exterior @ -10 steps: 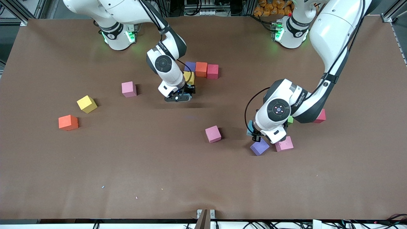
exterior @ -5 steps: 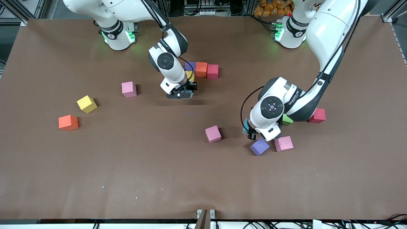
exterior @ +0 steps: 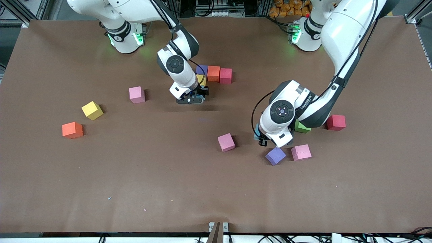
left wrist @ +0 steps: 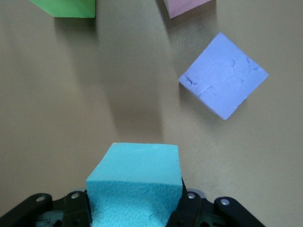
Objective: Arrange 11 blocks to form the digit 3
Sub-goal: 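Place the cyan block with the right gripper while the left gripper holds cyan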
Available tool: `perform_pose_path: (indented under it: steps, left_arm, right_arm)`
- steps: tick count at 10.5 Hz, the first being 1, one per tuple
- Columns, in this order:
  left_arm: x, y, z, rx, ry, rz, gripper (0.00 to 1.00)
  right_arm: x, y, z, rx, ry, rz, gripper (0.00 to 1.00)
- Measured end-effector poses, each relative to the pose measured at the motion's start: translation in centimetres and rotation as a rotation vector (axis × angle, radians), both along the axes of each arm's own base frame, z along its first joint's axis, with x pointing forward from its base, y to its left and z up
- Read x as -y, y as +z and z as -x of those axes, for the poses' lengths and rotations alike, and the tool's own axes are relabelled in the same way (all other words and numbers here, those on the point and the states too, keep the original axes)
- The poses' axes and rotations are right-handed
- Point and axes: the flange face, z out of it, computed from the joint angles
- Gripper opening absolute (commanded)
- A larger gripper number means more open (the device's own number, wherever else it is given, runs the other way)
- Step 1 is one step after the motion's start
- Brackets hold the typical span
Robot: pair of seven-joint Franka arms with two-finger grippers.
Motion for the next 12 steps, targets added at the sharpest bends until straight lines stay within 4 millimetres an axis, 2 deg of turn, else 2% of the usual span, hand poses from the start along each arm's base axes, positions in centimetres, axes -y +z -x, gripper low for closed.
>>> perform_pose_path:
  steps: [2,3,5,7,8,9,11,12]
  left_arm:
    - [0.4,-0.3,0.3,-0.004,-0.004,-0.001,0.0]
    - [0.6,-0.3,0.4,-0.004,-0.005,-0.001,0.0]
    - [0.8,-0.3,0.5,-0.004,0.012,-0.003,0.0]
    - [1.2,-0.4,0.7,-0.005,0.045,-0.007,0.0]
    - [1.5,-0.4,0.9,-0.002,0.067,-0.007,0.0]
    - [2.0,-0.5,1.2,0.008,0.092,0.001,0.0]
    - [4.0,-1.5,2.8,0.032,0.132,0.032,0.0]
    - [5.1,-1.9,4.0,0.035,0.147,0.038,0.0]
  right_arm:
    - [0.0,0.0,0.0,-0.003,-0.02,0.002,0.96]
    - [0.0,0.0,0.0,-0.004,-0.026,0.002,1.0]
    - [0.0,0.3,-0.2,0.002,-0.028,-0.002,1.0]
    - [0.2,1.8,-1.5,0.027,-0.035,-0.021,1.0]
    - [1.0,3.0,-2.7,0.021,-0.02,-0.02,1.0]
    - [2.6,4.4,-4.4,-0.003,0.003,-0.011,1.0]
    - [7.9,7.1,-8.0,-0.055,0.055,-0.001,1.0]
    - [10.6,7.9,-9.1,-0.078,0.08,0.0,1.0]
